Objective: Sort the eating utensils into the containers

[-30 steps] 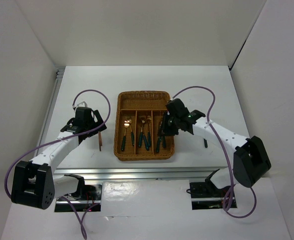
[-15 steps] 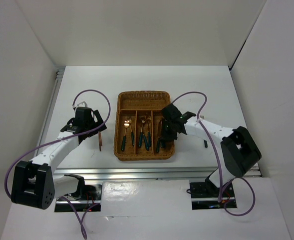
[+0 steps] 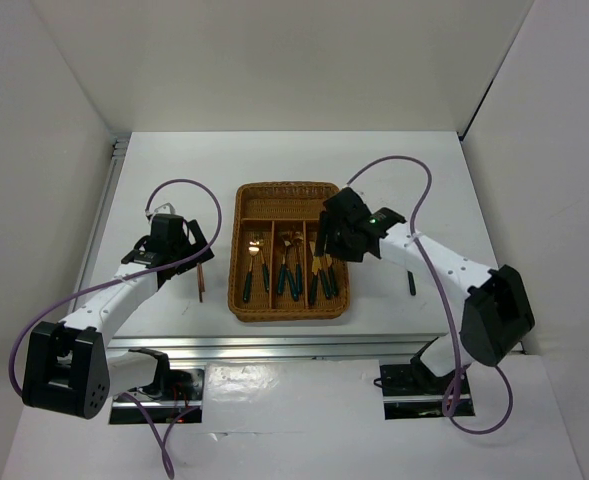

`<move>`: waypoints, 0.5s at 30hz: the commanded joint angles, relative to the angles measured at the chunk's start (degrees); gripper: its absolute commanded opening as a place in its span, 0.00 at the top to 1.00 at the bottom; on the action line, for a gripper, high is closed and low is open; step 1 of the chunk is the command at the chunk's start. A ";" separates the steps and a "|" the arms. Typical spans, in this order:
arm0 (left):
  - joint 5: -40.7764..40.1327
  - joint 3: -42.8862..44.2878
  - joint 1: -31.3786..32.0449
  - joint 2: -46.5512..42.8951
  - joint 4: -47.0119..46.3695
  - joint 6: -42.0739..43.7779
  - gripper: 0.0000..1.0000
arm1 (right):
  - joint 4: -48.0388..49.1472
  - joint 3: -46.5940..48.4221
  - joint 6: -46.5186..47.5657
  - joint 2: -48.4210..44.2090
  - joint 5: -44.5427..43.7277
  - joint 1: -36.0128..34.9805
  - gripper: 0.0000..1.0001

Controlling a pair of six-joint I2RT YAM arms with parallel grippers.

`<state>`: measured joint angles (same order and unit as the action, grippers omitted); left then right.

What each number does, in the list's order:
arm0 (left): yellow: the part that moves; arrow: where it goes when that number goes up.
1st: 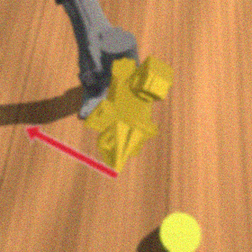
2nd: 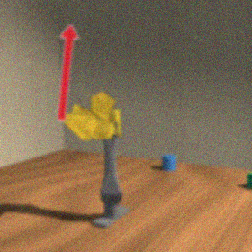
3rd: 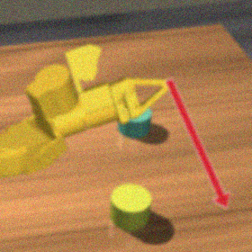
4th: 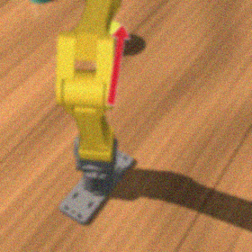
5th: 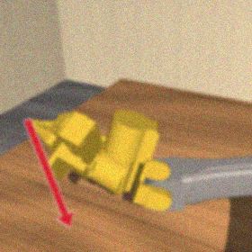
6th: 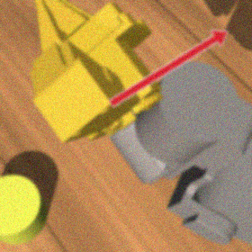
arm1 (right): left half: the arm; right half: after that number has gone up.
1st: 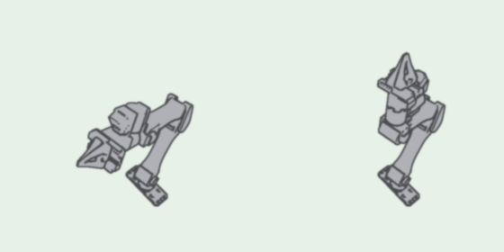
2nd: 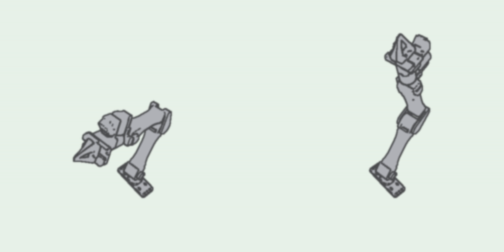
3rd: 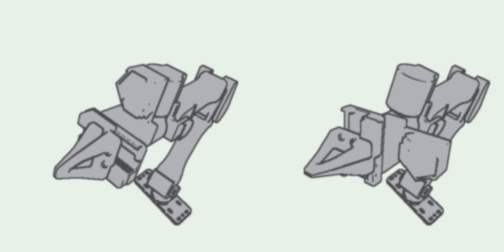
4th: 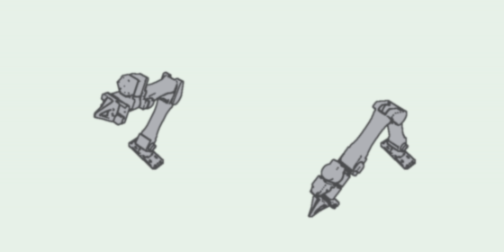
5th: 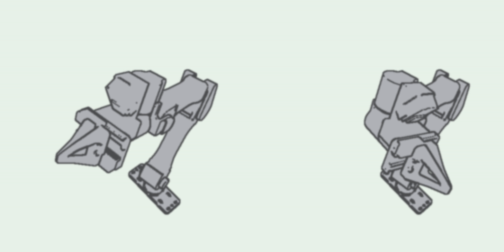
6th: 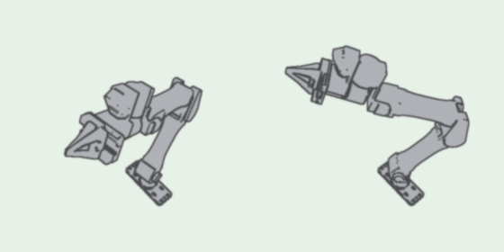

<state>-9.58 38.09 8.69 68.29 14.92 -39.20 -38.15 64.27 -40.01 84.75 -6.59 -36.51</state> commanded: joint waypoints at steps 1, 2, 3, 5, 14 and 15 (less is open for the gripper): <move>0.88 0.23 -0.34 -0.88 -1.65 0.44 0.00 | -5.78 3.58 1.51 -5.55 -11.15 1.51 0.26; 0.88 0.23 -0.34 -0.88 -1.65 0.44 0.00 | -5.79 3.06 1.51 -6.17 -13.17 2.84 0.26; 0.88 0.23 -0.34 -0.88 -1.65 0.44 0.00 | -6.32 2.53 2.56 -6.79 -13.97 4.24 0.25; 0.88 0.23 -0.34 -0.88 -1.65 0.44 0.00 | -7.38 0.60 3.35 -7.93 -14.68 9.84 0.23; 0.88 -0.29 -0.34 -0.88 -2.17 0.44 0.00 | -5.89 -8.55 7.48 -5.91 -6.86 30.00 0.16; 0.88 -0.29 -0.34 -0.88 -2.17 0.44 0.00 | -5.88 -8.55 7.49 -5.04 -6.86 30.01 0.16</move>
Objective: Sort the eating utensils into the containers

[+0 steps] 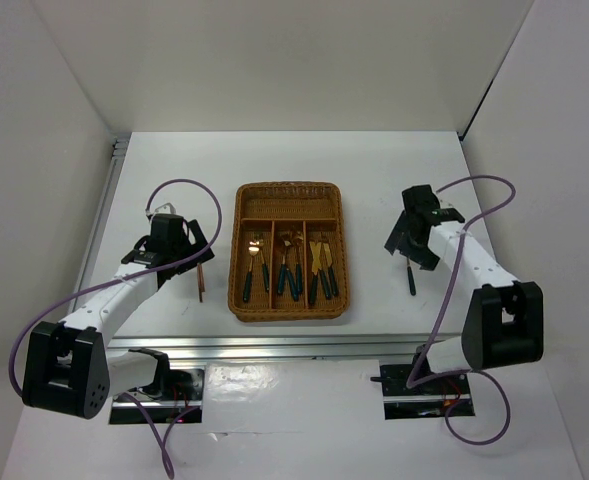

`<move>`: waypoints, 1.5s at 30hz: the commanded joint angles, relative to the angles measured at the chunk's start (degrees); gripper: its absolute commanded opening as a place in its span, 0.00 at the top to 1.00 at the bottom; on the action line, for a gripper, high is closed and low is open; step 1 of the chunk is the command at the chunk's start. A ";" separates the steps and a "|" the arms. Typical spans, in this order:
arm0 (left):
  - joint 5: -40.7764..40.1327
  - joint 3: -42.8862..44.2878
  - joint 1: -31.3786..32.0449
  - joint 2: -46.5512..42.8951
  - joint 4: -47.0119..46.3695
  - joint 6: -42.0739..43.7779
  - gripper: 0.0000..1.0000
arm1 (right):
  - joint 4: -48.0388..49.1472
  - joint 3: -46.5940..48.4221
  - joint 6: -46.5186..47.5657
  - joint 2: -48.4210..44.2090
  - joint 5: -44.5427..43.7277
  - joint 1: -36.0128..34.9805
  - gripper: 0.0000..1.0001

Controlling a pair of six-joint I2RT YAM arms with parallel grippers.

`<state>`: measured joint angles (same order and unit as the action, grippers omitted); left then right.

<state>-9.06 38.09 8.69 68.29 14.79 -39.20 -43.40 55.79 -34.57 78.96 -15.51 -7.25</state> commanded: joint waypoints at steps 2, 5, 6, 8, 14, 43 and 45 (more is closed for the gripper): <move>0.88 -0.29 -0.34 -0.88 -2.04 0.44 0.00 | -0.64 1.33 2.57 2.68 1.10 1.27 0.16; 0.89 -0.29 -0.34 -0.26 -2.57 0.44 0.00 | -2.31 2.04 2.05 6.29 -1.10 1.80 0.15; 0.89 -0.81 -0.34 -0.26 -2.57 0.44 0.00 | -2.31 2.04 2.05 7.25 -1.10 1.80 0.15; 0.89 -0.82 -0.34 0.26 -3.10 0.44 0.00 | -2.31 2.04 2.75 10.50 0.03 1.80 0.16; 2.03 -1.35 -0.87 1.67 -4.68 0.44 0.00 | -1.43 1.70 2.57 12.18 1.35 2.85 0.18; 2.56 -0.82 -0.87 2.72 -4.68 0.44 0.00 | 5.25 -2.18 6.18 15.08 11.11 9.27 0.56; 2.56 -0.82 -0.87 2.72 -4.68 0.97 0.00 | 5.77 -2.79 6.18 15.08 11.64 9.27 0.64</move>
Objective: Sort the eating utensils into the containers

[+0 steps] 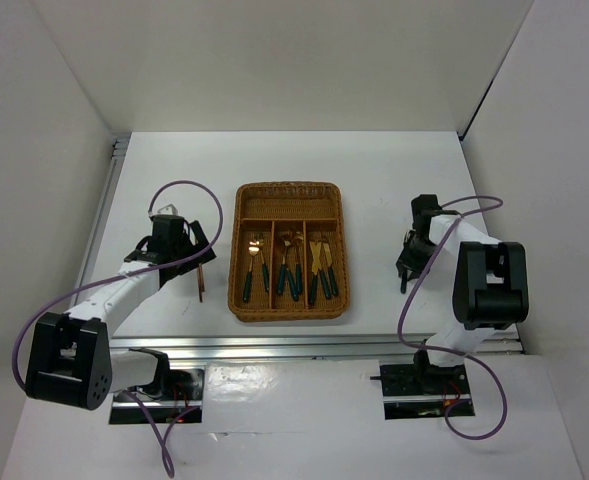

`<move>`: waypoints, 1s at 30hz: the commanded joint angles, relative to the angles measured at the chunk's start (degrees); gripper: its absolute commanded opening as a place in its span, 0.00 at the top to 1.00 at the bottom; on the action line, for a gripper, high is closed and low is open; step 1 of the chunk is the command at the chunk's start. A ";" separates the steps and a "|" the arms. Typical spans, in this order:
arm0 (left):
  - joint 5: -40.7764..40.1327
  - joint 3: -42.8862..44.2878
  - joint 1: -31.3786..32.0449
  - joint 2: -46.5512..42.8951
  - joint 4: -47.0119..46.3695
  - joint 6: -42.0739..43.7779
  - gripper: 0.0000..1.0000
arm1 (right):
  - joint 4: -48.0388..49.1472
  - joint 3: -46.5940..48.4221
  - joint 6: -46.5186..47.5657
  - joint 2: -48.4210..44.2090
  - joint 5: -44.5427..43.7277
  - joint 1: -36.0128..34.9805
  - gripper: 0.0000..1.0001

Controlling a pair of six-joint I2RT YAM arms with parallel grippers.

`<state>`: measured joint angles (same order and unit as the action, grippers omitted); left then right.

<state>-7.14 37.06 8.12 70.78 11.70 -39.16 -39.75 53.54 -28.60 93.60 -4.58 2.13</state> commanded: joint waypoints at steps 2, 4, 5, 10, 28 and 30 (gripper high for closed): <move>0.11 0.21 -0.30 0.23 -1.60 0.92 0.00 | 2.13 -0.54 0.21 0.44 1.32 -0.11 0.69; 0.11 0.21 -0.30 0.23 -1.60 0.92 0.00 | 3.00 -1.07 0.21 0.44 1.33 -0.11 0.70; 0.11 0.73 -0.30 0.23 -1.60 0.92 0.00 | 3.01 -1.68 0.21 0.44 1.85 -0.11 0.72; 0.11 0.73 -0.82 0.23 -1.60 0.92 0.00 | 4.23 -1.68 0.74 0.44 3.00 -0.11 0.80; -1.04 1.88 -0.82 -0.91 0.60 0.92 0.00 | -3.23 13.77 -0.31 -9.13 6.07 -9.59 0.97; -1.04 2.40 -0.82 -0.91 1.22 0.40 0.00 | -3.93 18.08 -1.01 -9.14 6.77 -14.33 0.97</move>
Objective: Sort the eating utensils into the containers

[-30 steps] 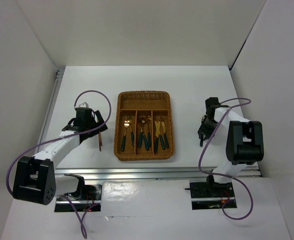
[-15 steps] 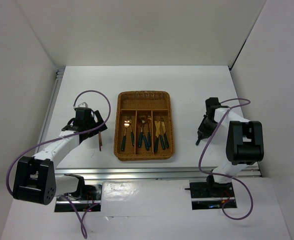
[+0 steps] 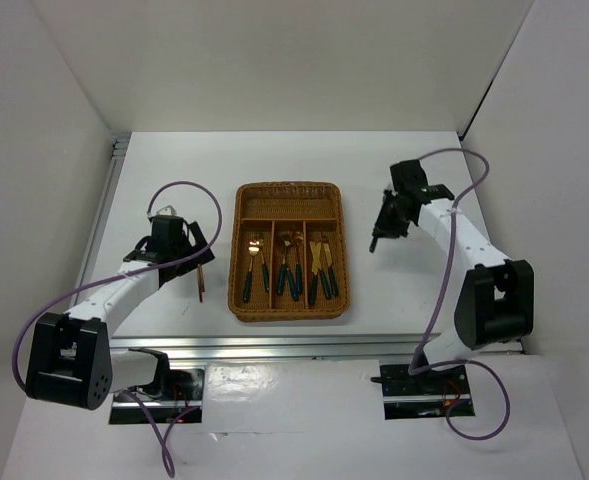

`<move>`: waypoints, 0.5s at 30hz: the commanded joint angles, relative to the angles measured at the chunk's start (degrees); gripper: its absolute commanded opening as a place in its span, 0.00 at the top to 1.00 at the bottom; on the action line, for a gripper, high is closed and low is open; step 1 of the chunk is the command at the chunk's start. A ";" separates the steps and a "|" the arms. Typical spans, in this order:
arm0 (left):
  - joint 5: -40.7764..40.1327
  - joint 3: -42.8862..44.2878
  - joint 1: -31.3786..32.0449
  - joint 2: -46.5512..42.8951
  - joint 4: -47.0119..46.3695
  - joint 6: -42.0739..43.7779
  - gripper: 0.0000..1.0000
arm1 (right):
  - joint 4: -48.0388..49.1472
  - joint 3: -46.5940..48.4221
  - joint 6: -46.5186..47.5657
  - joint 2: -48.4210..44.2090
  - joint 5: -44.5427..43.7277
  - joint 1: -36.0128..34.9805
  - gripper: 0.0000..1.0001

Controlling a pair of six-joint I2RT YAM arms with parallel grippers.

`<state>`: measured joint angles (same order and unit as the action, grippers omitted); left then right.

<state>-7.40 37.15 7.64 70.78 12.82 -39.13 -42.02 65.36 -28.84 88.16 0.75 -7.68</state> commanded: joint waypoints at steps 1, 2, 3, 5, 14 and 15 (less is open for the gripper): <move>-0.78 2.32 -0.34 -0.91 0.10 0.38 0.00 | -1.66 7.40 -1.47 -3.70 2.05 -6.45 0.97; -0.78 2.32 -0.34 -0.91 0.10 0.38 0.00 | -1.14 9.41 -2.00 -3.70 2.75 -8.47 0.97; -0.78 2.32 -0.34 -0.91 0.62 0.38 0.00 | -1.13 10.39 -2.53 -2.74 2.76 -12.93 0.95; -0.78 2.84 -0.34 -1.53 0.63 0.38 0.00 | 0.61 12.93 -4.20 -0.55 2.76 -17.00 0.95; -3.41 2.84 -0.34 -2.58 2.91 -0.85 0.00 | 7.91 19.97 -8.59 11.23 5.31 -35.28 0.95; -3.41 2.84 -0.87 -2.58 2.91 -0.86 0.00 | 9.22 20.76 -9.12 12.98 5.31 -37.47 0.95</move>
<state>-9.04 37.95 7.60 69.45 15.07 -39.31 -37.26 82.19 -35.40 98.63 5.48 -41.41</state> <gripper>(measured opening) 1.000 0.244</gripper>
